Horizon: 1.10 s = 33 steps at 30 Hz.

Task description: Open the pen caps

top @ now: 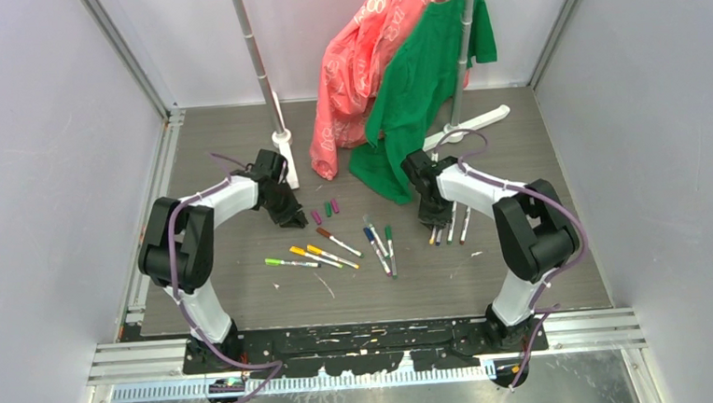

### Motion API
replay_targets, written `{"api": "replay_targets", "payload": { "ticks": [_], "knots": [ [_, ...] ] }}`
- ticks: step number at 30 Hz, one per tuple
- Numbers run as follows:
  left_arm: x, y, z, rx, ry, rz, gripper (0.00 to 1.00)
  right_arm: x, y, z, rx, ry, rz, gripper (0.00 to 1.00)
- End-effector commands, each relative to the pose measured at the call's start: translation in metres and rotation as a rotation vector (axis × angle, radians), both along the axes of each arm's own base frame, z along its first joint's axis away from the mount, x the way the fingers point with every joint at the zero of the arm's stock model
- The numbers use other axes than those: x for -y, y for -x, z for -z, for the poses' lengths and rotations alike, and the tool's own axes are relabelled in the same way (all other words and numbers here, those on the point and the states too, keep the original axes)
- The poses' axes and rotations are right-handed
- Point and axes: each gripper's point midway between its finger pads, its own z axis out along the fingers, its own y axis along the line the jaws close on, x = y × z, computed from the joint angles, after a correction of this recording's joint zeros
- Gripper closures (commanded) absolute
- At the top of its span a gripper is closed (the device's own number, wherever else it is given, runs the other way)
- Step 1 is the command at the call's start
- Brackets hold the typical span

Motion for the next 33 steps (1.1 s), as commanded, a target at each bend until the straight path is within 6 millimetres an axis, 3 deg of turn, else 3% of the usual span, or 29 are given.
{"api": "replay_targets", "payload": {
  "ticks": [1,6,10,19,25,33],
  "knots": [
    [0.003,-0.015,-0.004,0.044,0.002,0.005,0.72,-0.001,-0.015,-0.001,0.023,-0.004,0.004,0.82],
    [0.002,-0.015,-0.008,0.05,0.003,-0.002,0.65,0.003,-0.017,0.004,0.013,0.009,0.007,0.68],
    [0.002,-0.014,-0.013,0.057,0.003,-0.004,0.64,0.005,-0.019,-0.002,0.025,0.018,0.0,0.63],
    [-0.004,-0.009,-0.038,0.105,0.0,-0.021,0.59,0.001,-0.017,-0.043,0.114,0.02,-0.074,0.54],
    [-0.006,0.0,-0.056,0.142,0.025,-0.036,0.53,-0.031,-0.005,-0.064,0.156,-0.02,-0.191,0.54],
    [-0.003,0.02,-0.078,0.181,0.088,-0.025,0.51,-0.091,0.024,-0.057,0.123,-0.098,-0.364,0.54]
  ]
}}
